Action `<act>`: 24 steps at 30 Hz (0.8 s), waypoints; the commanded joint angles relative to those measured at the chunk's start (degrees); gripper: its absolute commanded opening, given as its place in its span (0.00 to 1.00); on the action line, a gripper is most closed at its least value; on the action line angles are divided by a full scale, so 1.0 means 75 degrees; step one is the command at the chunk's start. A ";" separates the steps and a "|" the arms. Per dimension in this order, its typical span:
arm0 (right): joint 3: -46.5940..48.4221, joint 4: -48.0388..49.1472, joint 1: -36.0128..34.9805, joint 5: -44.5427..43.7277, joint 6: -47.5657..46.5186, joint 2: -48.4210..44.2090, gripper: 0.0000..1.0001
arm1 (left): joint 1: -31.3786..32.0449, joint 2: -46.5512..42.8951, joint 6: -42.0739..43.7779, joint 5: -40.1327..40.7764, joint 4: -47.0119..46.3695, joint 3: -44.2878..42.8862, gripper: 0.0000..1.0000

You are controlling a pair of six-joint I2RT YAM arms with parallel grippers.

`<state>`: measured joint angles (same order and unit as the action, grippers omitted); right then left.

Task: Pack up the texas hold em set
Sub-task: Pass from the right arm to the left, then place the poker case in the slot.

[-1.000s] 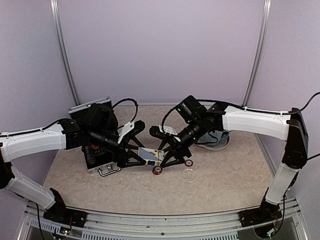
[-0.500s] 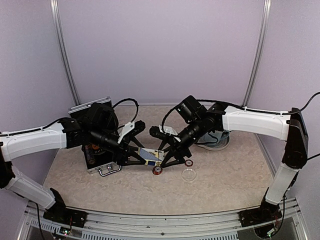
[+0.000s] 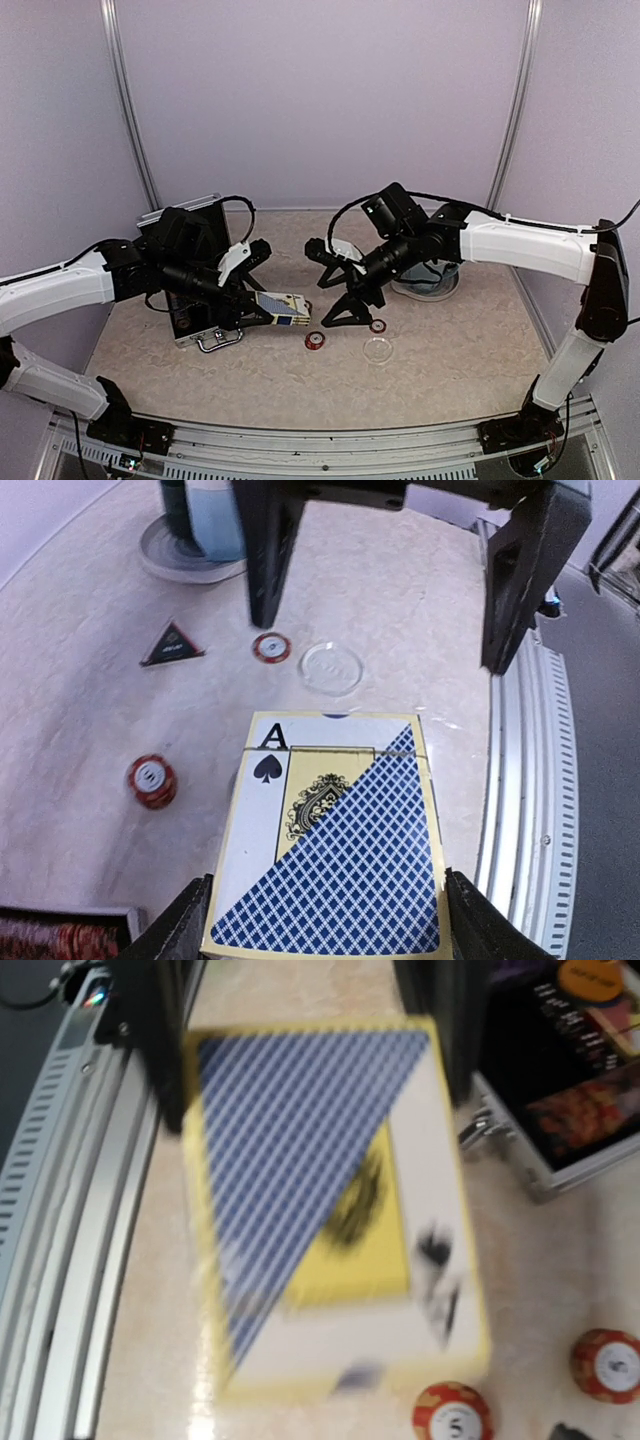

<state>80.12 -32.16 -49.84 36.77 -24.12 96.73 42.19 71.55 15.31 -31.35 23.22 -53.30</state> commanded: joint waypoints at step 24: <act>-0.2231 0.2069 0.0593 0.1428 0.0888 -0.1083 0.98 | -0.2144 -0.0848 0.1438 0.4118 0.1437 0.0707 0.36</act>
<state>64.47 -19.99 -45.93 43.13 -18.24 90.11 28.25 64.99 22.50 -4.58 30.72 -45.67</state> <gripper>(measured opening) 0.983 0.661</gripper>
